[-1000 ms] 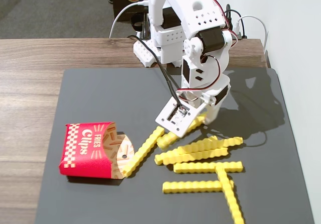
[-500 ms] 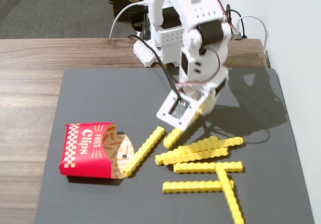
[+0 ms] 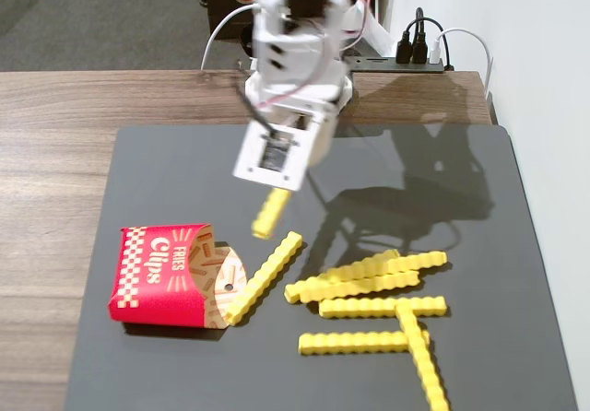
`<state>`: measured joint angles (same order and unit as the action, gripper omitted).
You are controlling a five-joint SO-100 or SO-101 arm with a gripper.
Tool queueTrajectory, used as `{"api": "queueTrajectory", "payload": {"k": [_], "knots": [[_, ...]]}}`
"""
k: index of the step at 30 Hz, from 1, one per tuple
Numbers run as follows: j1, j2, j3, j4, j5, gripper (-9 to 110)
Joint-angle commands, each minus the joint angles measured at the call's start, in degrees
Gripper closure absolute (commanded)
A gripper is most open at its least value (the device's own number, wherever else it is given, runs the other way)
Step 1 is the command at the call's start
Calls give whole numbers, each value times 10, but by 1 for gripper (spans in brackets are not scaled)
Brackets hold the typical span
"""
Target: Grab a fry
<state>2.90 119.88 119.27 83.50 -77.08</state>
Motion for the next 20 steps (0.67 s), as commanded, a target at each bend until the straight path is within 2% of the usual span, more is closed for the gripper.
{"api": "queueTrajectory", "payload": {"k": [1, 5, 8, 20], "knots": [[47, 19, -45, -3, -86, 101], [79, 25, -51, -2, -173, 101], [79, 32, -49, 7, -202, 101], [62, 51, -48, 26, -212, 101]]}}
